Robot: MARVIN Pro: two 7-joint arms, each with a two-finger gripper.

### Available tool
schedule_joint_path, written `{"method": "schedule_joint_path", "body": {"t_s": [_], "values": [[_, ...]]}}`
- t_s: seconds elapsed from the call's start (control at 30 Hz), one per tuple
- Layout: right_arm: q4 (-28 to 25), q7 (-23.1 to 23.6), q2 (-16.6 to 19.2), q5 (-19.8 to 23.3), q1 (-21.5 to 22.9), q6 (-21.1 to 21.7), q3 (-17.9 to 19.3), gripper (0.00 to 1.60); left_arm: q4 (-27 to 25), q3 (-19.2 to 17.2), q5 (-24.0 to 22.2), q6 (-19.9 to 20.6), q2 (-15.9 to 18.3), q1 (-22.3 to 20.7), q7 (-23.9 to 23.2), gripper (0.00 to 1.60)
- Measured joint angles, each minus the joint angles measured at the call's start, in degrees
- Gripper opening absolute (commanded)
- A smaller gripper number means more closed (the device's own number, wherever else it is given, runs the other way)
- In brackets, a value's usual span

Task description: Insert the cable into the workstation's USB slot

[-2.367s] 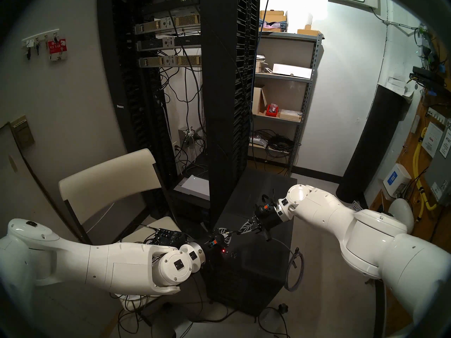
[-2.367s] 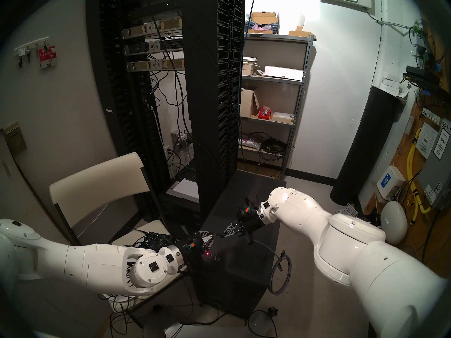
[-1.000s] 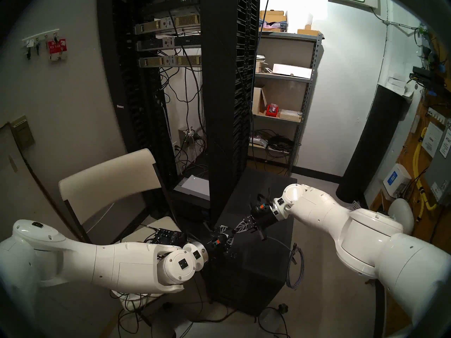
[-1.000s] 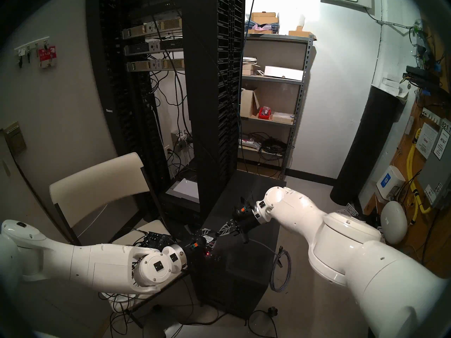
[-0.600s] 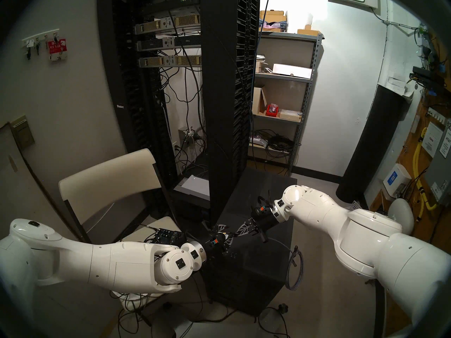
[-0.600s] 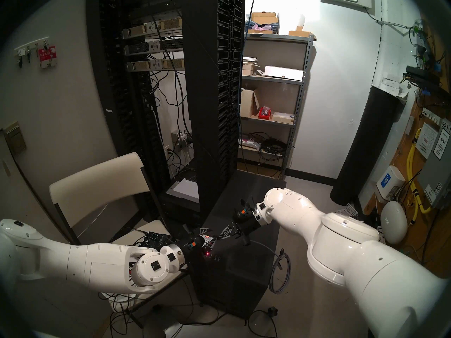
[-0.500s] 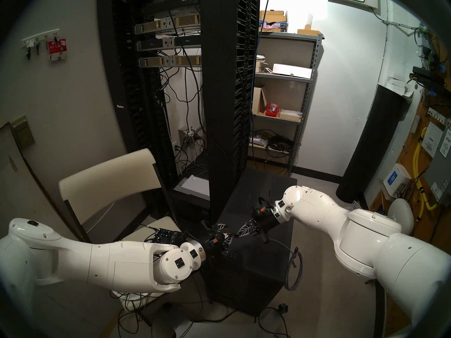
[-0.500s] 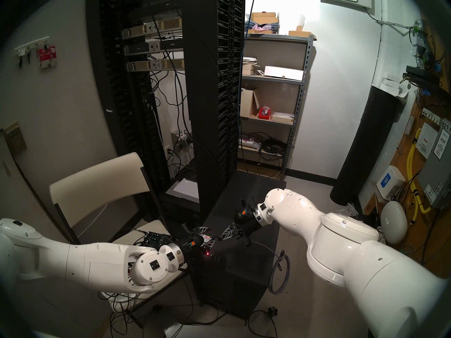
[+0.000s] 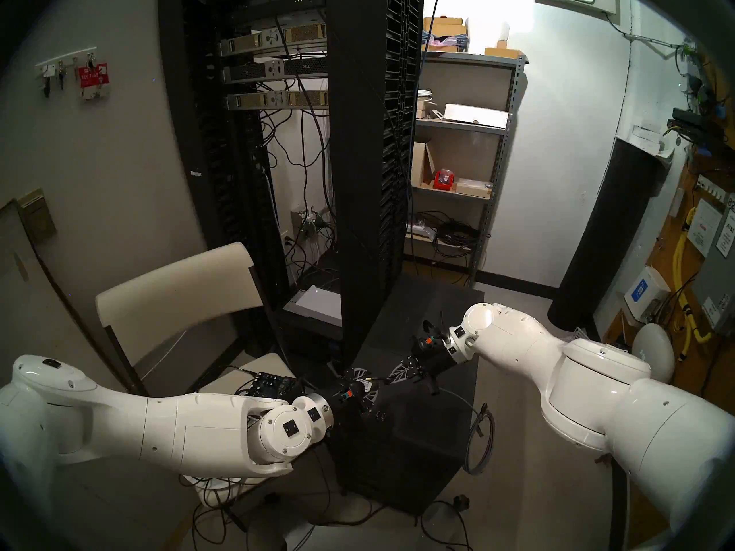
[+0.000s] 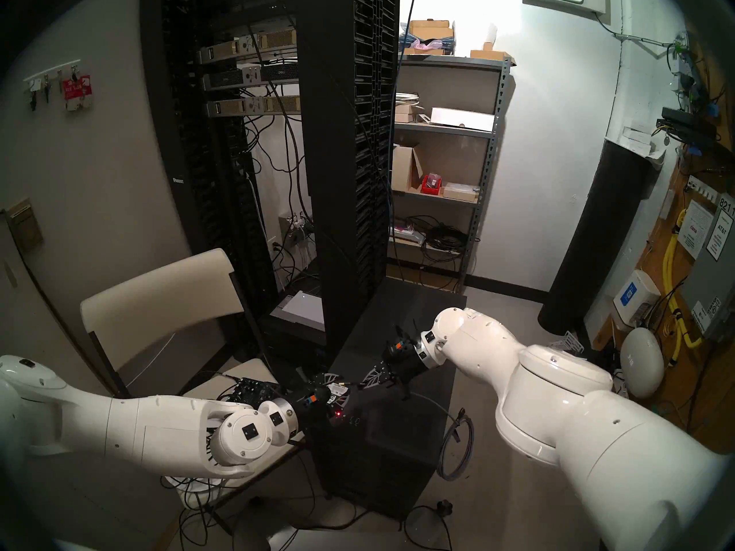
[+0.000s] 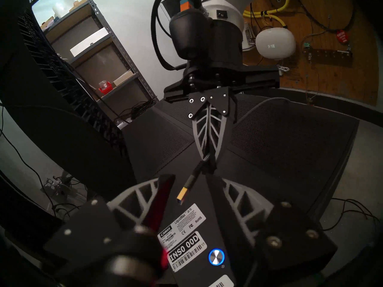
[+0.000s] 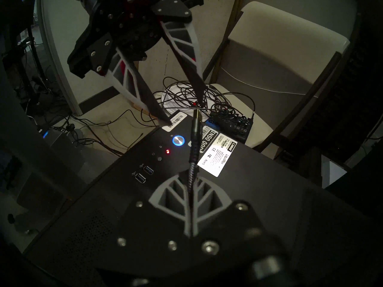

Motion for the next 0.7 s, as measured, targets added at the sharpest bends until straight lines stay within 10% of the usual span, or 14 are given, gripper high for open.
{"method": "schedule_joint_path", "body": {"t_s": [0.27, 0.7], "values": [[-1.15, -0.14, -0.05, 0.11, 0.14, -0.12, 0.00, 0.00, 2.21, 0.11, 0.81, 0.02, -0.83, 0.07, 0.74, 0.89], [-2.57, -0.09, 0.13, 0.15, 0.14, 0.01, -0.13, 0.00, 3.14, 0.22, 1.14, 0.14, -1.40, 0.10, 1.03, 0.23]]}}
